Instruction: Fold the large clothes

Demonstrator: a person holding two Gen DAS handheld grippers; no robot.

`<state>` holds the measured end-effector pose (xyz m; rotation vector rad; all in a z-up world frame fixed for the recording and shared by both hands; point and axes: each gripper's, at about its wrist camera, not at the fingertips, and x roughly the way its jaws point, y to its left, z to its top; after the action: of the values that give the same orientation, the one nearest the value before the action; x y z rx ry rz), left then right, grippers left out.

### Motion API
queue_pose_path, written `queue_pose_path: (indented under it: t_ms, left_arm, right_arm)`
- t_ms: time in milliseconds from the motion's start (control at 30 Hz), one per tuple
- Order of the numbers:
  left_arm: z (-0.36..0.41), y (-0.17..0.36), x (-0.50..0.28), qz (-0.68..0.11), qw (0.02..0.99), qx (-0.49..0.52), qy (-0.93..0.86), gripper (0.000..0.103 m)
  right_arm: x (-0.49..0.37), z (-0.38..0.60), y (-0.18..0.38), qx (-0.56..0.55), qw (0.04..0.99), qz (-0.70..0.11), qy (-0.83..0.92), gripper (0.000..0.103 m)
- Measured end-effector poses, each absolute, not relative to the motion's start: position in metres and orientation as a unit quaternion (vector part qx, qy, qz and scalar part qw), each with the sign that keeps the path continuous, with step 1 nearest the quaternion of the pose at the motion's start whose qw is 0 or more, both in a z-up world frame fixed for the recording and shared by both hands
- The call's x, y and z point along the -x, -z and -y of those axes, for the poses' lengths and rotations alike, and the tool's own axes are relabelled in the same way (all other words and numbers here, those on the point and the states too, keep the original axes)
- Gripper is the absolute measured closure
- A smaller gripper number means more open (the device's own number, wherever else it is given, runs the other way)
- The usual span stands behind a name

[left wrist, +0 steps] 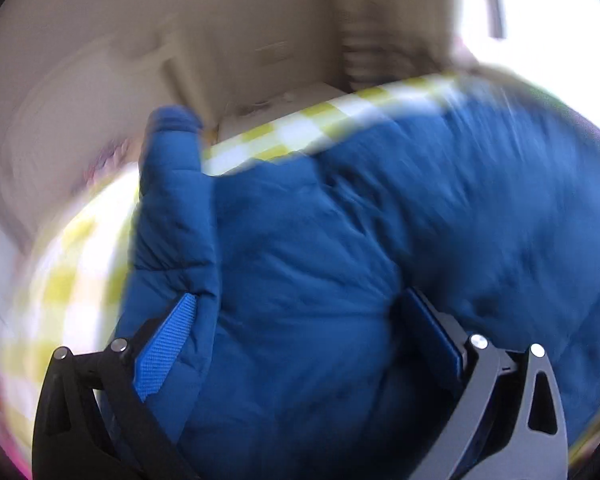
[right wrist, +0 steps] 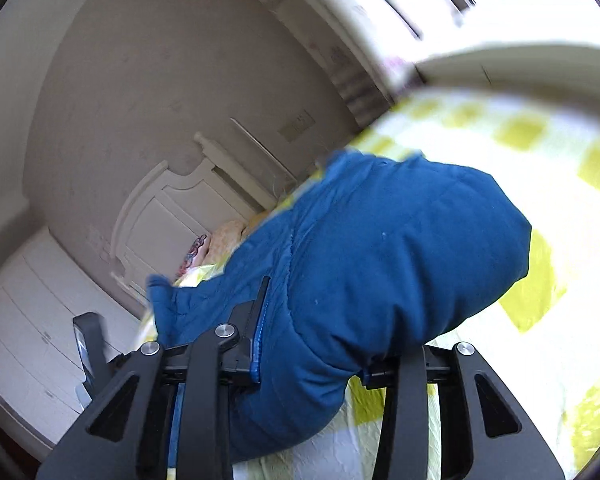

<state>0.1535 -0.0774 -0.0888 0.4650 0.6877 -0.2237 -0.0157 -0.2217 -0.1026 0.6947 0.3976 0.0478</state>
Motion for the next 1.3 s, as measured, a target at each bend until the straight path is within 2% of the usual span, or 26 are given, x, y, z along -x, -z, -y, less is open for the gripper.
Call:
queue_pose_path:
  t_ms: [67, 133, 200, 333, 400, 500, 533, 600, 733, 833, 933, 1000, 1033, 1100, 1167, 1233, 1300]
  left_arm:
    - [0.071, 0.081, -0.137, -0.321, 0.907, -0.238, 0.132, 0.005]
    - [0.038, 0.058, -0.131, -0.304, 0.924, -0.188, 0.134, 0.005]
    - [-0.023, 0.027, -0.128, -0.277, 0.949, -0.114, 0.096, 0.005]
    - [-0.188, -0.013, -0.117, -0.242, 0.967, 0.069, -0.041, 0.004]
    - [-0.263, -0.017, -0.096, -0.224, 0.958, 0.146, -0.103, 0.004]
    - [-0.323, -0.018, -0.058, -0.191, 0.951, 0.205, -0.134, 0.004]
    - [-0.332, -0.018, -0.049, -0.185, 0.951, 0.211, -0.131, 0.004]
    - [-0.332, -0.019, -0.043, -0.189, 0.956, 0.202, -0.1, 0.003]
    - [-0.273, -0.024, -0.071, -0.227, 0.962, 0.146, 0.044, 0.003]
    - [-0.202, -0.029, -0.109, -0.269, 0.931, 0.136, 0.205, 0.003]
    - [-0.129, -0.02, -0.15, -0.328, 0.893, 0.081, 0.297, 0.003]
    - [-0.096, 0.003, -0.173, -0.376, 0.877, 0.037, 0.297, 0.003]
    - [-0.087, 0.019, -0.183, -0.406, 0.868, 0.023, 0.284, 0.003]
    - [-0.084, 0.049, -0.187, -0.426, 0.868, 0.005, 0.255, 0.002]
    - [-0.108, 0.068, -0.168, -0.387, 0.883, 0.072, 0.256, 0.002]
    - [-0.123, 0.079, -0.146, -0.36, 0.892, 0.1, 0.254, 0.002]
    - [-0.133, 0.086, -0.13, -0.338, 0.898, 0.112, 0.258, 0.002]
  right_arm:
    - [0.02, 0.191, 0.064, -0.247, 0.953, -0.171, -0.021, 0.065]
    - [0.022, 0.151, 0.028, -0.152, 0.977, -0.146, -0.028, 0.065]
    - [0.021, 0.095, -0.004, -0.041, 0.991, -0.122, -0.042, 0.065]
    - [0.015, -0.031, -0.022, 0.153, 0.98, -0.093, -0.082, 0.065]
    - [0.004, -0.097, -0.006, 0.259, 0.954, -0.115, -0.1, 0.065]
    - [-0.013, -0.204, 0.087, 0.482, 0.834, -0.224, -0.15, 0.063]
    - [-0.011, -0.22, 0.114, 0.528, 0.802, -0.231, -0.158, 0.059]
    - [0.002, -0.243, 0.168, 0.63, 0.751, -0.156, -0.121, 0.049]
    - [0.001, -0.233, 0.163, 0.61, 0.768, -0.151, -0.124, 0.049]
    - [0.012, -0.227, 0.157, 0.615, 0.767, -0.138, -0.121, 0.043]
    - [0.025, -0.215, 0.144, 0.589, 0.782, -0.139, -0.152, 0.033]
    - [0.043, -0.2, 0.133, 0.564, 0.789, -0.136, -0.2, 0.019]
    - [0.05, -0.195, 0.132, 0.56, 0.787, -0.137, -0.219, 0.018]
    - [0.062, -0.178, 0.131, 0.55, 0.787, -0.149, -0.234, 0.022]
    - [0.065, -0.157, 0.119, 0.503, 0.81, -0.17, -0.249, 0.029]
    - [0.063, -0.128, 0.097, 0.416, 0.845, -0.196, -0.272, 0.031]
    - [0.053, -0.084, 0.067, 0.283, 0.888, -0.216, -0.29, 0.031]
